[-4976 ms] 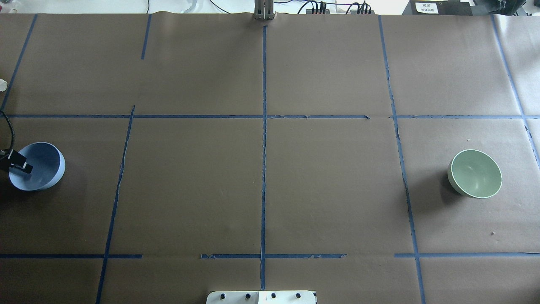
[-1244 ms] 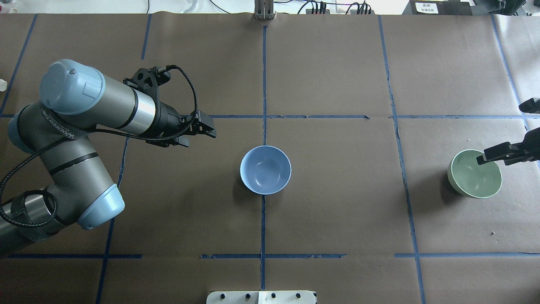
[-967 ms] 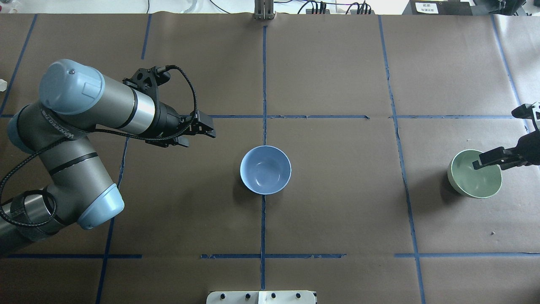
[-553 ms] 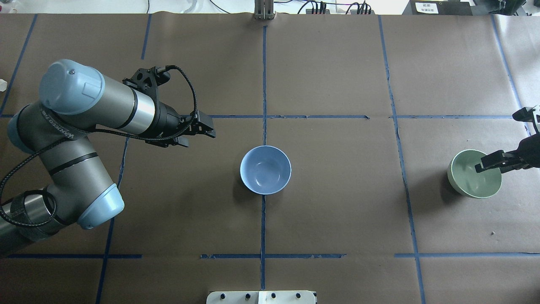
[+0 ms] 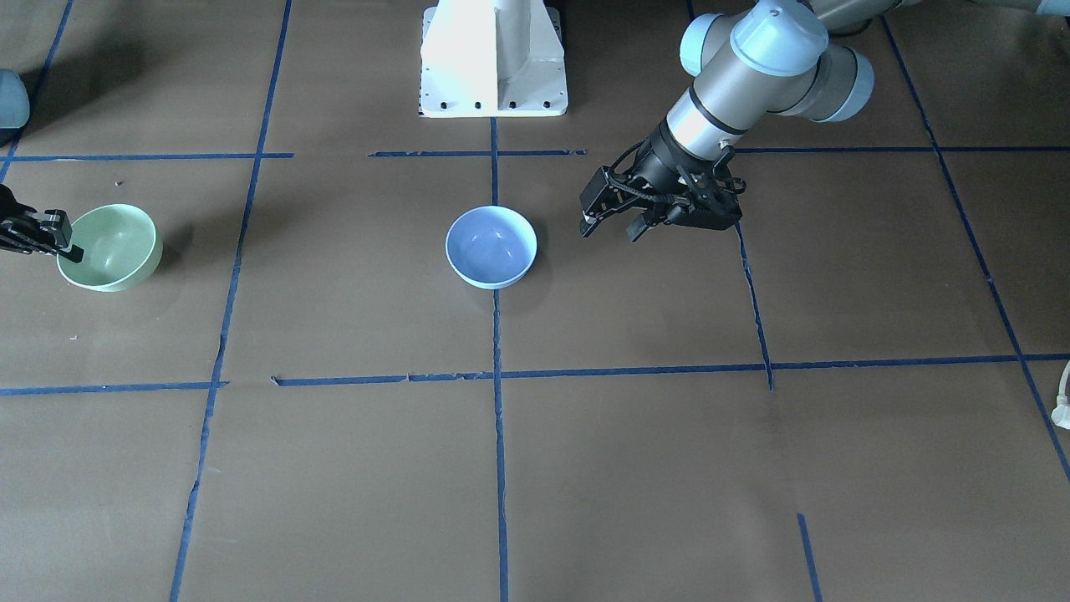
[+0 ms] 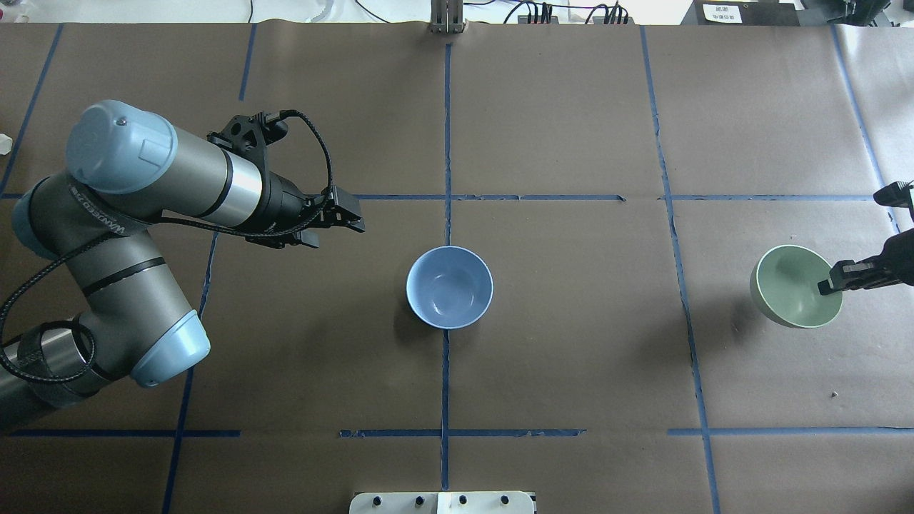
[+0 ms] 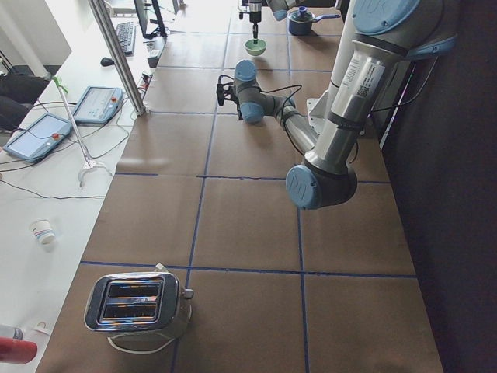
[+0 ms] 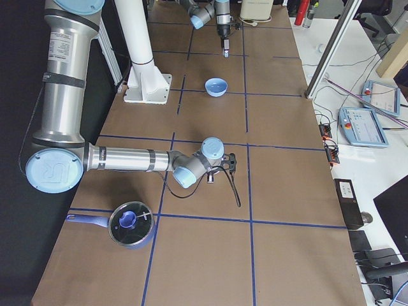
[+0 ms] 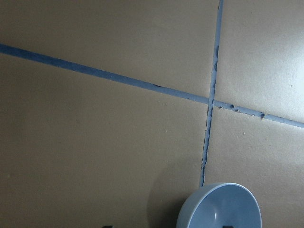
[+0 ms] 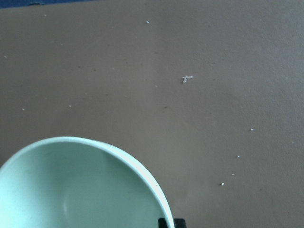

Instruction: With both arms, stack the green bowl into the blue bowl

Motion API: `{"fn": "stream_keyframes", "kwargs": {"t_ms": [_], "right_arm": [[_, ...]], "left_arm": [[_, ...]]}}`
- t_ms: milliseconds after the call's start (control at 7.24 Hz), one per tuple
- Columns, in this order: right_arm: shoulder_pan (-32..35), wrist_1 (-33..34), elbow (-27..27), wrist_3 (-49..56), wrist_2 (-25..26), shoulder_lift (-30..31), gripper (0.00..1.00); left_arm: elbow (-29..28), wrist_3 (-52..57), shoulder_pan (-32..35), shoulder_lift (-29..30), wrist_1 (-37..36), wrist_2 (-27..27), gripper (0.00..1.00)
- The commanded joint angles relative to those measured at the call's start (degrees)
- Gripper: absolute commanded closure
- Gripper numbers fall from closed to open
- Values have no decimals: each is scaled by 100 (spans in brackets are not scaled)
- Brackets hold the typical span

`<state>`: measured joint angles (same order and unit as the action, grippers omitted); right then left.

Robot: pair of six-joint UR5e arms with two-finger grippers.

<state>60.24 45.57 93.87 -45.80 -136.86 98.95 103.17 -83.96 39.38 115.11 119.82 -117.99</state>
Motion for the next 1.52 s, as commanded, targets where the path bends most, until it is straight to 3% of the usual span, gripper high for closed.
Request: {"fn": "stream_keyframes", "kwargs": {"t_ms": [0, 276, 415, 553, 691, 1382], "right_arm": [[-160, -40, 770, -1281, -156, -582, 100], [-1088, -14, 852, -3137, 297, -1943, 100], [-1772, 65, 826, -3937, 997, -2533, 100], [-2509, 483, 782, -4397, 1804, -3156, 100], [-2821, 1201, 782, -4419, 2387, -3563, 100], [-3193, 1323, 387, -4692, 2709, -3707, 100]], "left_arm": [[262, -7, 148, 3, 7, -13, 18], [484, -7, 377, -6, -2, -22, 18], [484, -7, 439, -6, -2, -22, 18], [484, -7, 448, -6, 7, -22, 18], [484, -7, 448, -6, 7, -22, 18], [563, -16, 439, -15, 7, -22, 18]]}}
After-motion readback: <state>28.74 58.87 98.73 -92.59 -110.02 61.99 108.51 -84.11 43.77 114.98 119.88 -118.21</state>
